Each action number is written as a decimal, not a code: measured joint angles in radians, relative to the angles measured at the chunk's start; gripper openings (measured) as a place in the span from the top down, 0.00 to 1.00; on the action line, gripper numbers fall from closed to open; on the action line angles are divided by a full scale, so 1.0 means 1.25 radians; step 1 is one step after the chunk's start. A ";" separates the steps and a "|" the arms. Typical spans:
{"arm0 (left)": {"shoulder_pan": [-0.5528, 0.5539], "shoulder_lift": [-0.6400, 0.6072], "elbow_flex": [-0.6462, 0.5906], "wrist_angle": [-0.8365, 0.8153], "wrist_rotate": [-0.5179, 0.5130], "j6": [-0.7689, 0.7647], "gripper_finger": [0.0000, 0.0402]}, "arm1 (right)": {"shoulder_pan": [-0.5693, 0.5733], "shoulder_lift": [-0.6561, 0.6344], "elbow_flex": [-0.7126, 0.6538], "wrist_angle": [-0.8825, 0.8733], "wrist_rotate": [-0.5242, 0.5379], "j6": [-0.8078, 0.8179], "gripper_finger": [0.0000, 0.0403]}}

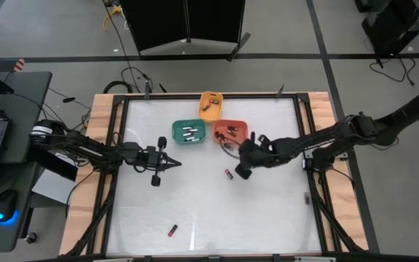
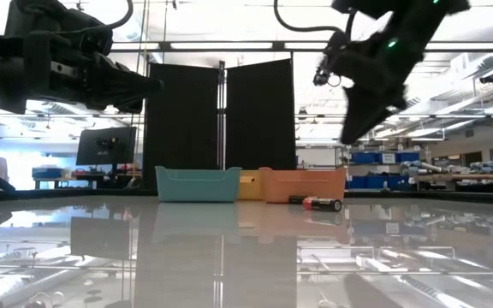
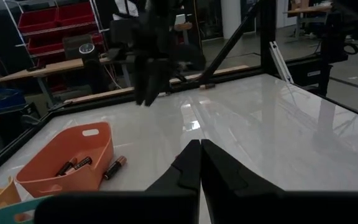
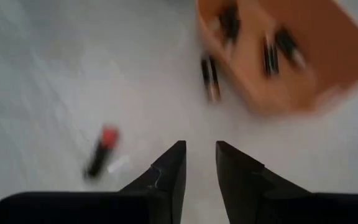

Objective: Sort batteries
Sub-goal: Put the brown battery into the orange bin

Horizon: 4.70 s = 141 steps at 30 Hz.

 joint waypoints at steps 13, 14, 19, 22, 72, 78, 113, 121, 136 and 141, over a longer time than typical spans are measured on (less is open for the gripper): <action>0.000 0.000 0.000 -0.001 0.000 -0.003 0.96 | 0.190 0.000 0.050 -0.338 -0.252 0.340 0.77; 0.000 0.000 0.000 -0.001 0.000 -0.004 0.96 | 0.203 0.000 0.050 -0.365 -0.276 0.361 0.77; 0.000 0.000 0.000 -0.003 0.000 -0.002 0.96 | 0.282 0.004 0.042 -0.472 -0.387 0.361 0.82; 0.000 0.000 0.000 -0.005 0.000 0.011 0.96 | 0.326 0.004 0.005 -0.460 -0.467 0.331 0.90; 0.000 0.000 0.000 -0.008 -0.001 0.036 0.96 | 0.399 0.005 -0.146 -0.366 -0.587 0.317 0.97; 0.000 0.000 0.000 -0.008 -0.001 0.035 0.96 | 0.362 0.005 -0.111 -0.376 -0.603 0.609 0.87; 0.000 0.000 0.001 -0.023 -0.001 0.025 0.96 | 0.344 0.003 -0.211 -0.125 -0.469 0.727 0.74; 0.000 0.000 0.001 -0.025 -0.001 0.024 0.96 | 0.344 0.003 -0.212 -0.116 -0.467 0.651 0.83; 0.000 0.000 0.001 -0.012 -0.001 0.023 0.96 | 0.164 0.007 -0.064 -0.169 -0.328 0.343 0.84; 0.000 0.000 0.001 -0.012 -0.001 0.023 0.96 | 0.024 0.006 0.023 -0.167 -0.261 0.119 0.84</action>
